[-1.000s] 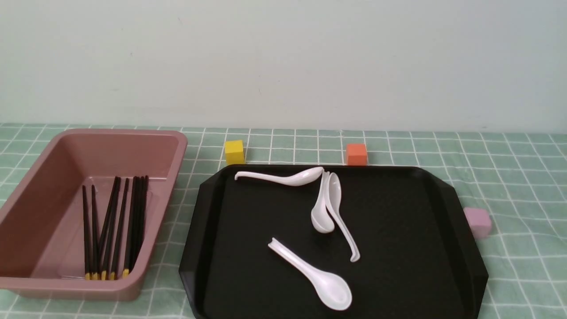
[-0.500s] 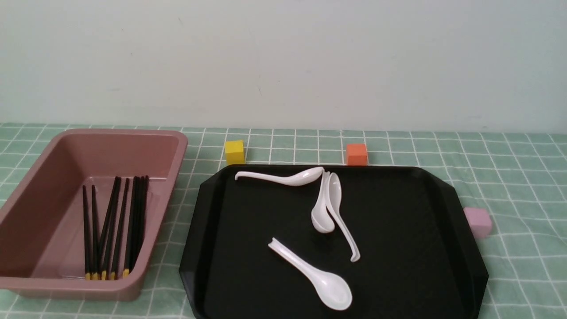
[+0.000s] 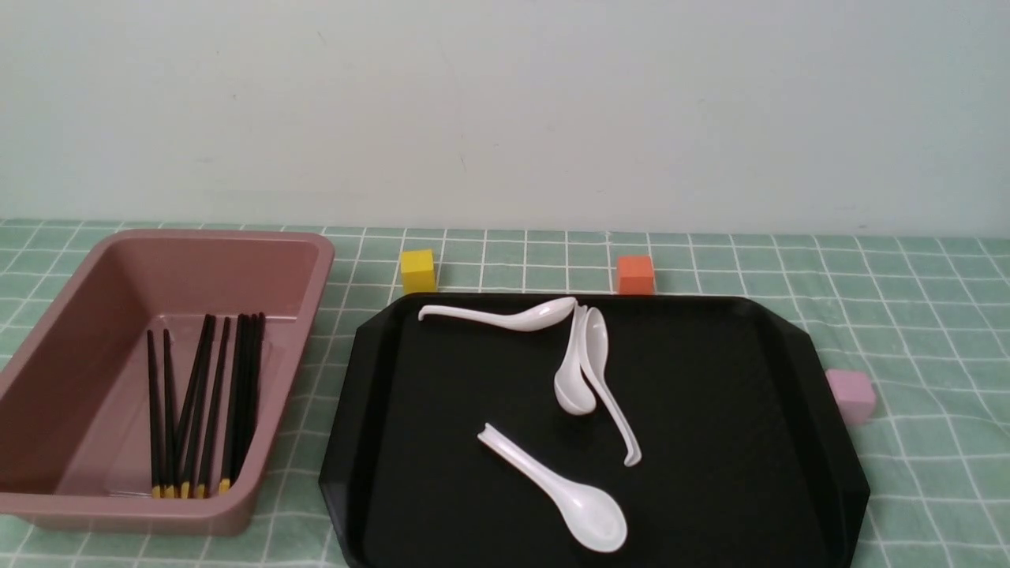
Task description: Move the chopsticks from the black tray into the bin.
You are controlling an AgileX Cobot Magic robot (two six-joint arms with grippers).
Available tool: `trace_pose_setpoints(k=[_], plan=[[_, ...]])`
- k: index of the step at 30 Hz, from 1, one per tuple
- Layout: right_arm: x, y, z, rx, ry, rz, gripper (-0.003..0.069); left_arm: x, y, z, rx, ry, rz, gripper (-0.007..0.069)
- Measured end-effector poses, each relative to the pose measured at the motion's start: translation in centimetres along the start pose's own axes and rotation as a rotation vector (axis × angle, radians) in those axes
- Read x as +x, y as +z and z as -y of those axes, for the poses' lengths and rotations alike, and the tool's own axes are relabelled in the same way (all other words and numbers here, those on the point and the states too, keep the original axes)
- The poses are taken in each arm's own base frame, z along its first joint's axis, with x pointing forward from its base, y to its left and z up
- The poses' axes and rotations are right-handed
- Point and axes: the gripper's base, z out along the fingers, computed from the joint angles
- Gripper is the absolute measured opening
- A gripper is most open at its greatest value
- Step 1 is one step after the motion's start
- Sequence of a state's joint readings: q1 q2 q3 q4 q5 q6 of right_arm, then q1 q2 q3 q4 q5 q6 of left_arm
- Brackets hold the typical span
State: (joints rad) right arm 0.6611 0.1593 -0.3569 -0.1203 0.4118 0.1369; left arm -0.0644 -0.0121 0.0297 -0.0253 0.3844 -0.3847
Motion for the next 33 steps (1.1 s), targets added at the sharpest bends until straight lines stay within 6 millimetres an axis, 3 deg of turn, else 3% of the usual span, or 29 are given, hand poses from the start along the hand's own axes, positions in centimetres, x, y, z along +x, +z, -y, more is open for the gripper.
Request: trace_pose_setpoints(k=[10, 17, 27, 33], plan=[[0.0, 0.0, 0.0, 0.000, 0.002, 0.002, 0.0003, 0.0, 0.0, 0.0, 0.000, 0.000, 0.000, 0.0240], [1.1, 0.1, 0.4, 0.059, -0.013, -0.012, 0.0006, 0.0, 0.0, 0.0, 0.000, 0.000, 0.000, 0.0240], [6.6, 0.2, 2.0, 0.380, 0.071, -0.081, 0.0014, 0.0, 0.0, 0.0, 0.000, 0.000, 0.000, 0.0239], [9.3, 0.4, 2.4, 0.468, 0.137, -0.111, 0.0020, 0.0, 0.0, 0.0, 0.000, 0.000, 0.000, 0.0238]])
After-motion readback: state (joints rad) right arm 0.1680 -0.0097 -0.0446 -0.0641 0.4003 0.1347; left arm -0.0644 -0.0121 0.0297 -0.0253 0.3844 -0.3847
